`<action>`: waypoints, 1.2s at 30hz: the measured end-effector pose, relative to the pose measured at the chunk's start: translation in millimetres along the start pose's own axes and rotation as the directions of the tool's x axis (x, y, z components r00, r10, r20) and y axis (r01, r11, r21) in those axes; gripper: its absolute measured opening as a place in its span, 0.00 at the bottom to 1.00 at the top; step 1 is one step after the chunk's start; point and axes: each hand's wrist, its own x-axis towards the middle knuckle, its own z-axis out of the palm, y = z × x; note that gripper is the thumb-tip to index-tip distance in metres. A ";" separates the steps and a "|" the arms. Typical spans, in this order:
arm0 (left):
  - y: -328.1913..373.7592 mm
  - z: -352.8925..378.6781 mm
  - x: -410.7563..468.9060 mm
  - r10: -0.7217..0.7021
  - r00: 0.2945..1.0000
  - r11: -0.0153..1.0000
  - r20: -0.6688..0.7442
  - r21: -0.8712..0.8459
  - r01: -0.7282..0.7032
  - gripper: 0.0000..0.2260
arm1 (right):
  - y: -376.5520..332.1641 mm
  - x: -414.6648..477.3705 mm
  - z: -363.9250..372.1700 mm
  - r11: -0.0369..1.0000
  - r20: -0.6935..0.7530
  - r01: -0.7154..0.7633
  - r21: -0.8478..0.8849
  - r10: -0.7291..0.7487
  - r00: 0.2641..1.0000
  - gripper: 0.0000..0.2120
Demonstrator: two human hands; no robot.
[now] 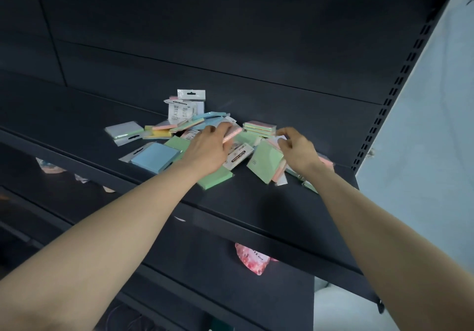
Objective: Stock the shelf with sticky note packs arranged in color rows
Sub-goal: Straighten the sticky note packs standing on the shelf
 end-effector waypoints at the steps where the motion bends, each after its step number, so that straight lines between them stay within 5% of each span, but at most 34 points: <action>1: -0.7 -2.1 -1.4 0.001 1.000 1.000 -0.018 0.001 -0.001 0.15 | -0.9 0.0 -0.7 1.000 0.037 0.000 -0.019 0.001 0.999 0.15; 6: -12.3 -8.9 -11.3 0.019 0.995 0.992 -0.099 0.123 -0.007 0.12 | -5.7 -6.5 -8.4 0.983 0.269 0.006 -0.183 0.045 0.962 0.25; 12: -15.1 -30.5 -23.5 0.009 0.973 0.998 -0.232 0.068 0.007 0.11 | -14.8 -7.6 -24.4 0.987 -0.076 0.058 -0.150 -0.070 0.995 0.16; 20: -51.2 -78.7 -58.7 -0.156 0.959 0.986 -0.237 -0.100 0.136 0.18 | -60.1 -13.5 -18.5 0.984 -0.129 0.143 0.102 -0.130 0.983 0.09; 27: -129.5 -128.6 -111.8 -0.273 0.923 0.960 -0.270 -0.141 0.243 0.14 | -143.8 -29.0 53.5 0.962 -0.099 0.274 0.003 -0.272 0.957 0.12; 36: -297.9 -208.9 -166.2 -0.385 0.860 0.923 -0.335 -0.135 0.360 0.14 | -293.4 -40.6 215.6 0.920 -0.080 0.381 0.089 -0.375 0.924 0.11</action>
